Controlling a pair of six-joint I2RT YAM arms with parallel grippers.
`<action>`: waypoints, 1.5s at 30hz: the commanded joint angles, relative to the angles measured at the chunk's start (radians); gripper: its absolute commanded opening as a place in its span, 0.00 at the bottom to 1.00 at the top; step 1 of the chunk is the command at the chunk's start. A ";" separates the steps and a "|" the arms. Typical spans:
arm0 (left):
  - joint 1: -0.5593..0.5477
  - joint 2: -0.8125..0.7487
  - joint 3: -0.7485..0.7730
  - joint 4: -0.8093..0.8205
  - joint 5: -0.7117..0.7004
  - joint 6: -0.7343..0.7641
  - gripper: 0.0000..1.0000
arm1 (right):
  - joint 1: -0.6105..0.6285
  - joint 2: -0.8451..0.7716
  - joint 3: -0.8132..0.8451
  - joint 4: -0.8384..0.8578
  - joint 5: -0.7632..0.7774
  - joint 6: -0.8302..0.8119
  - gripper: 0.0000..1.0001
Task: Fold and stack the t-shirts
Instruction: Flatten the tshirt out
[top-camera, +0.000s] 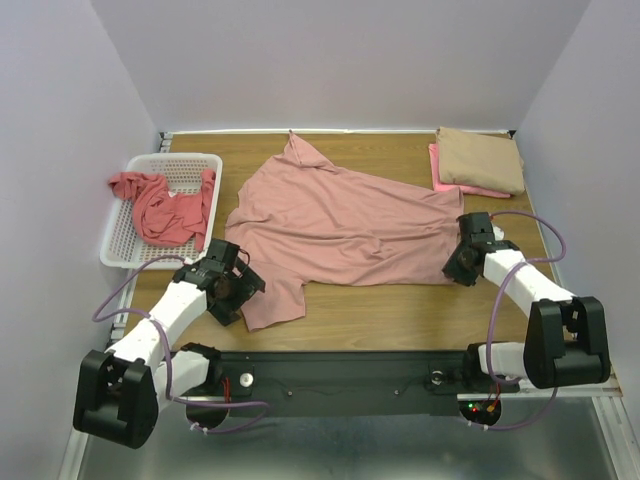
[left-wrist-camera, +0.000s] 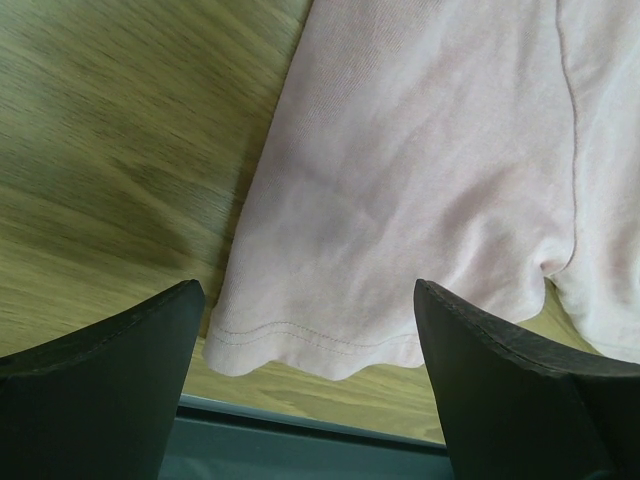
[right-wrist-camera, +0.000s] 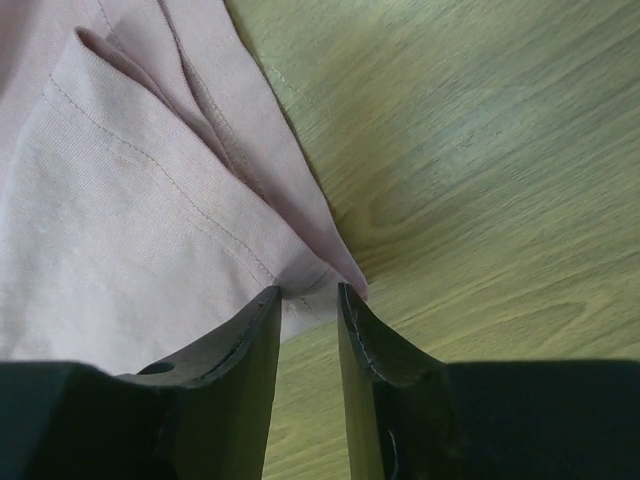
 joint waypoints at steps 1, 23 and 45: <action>-0.008 0.018 0.007 -0.028 -0.004 -0.019 0.99 | -0.004 -0.005 0.004 0.007 0.007 0.004 0.35; -0.019 0.061 0.034 -0.043 -0.053 -0.021 0.98 | -0.005 0.007 -0.019 0.018 -0.003 -0.010 0.34; -0.024 0.053 0.025 -0.033 -0.053 -0.018 0.98 | -0.004 0.031 -0.023 0.040 0.029 0.005 0.11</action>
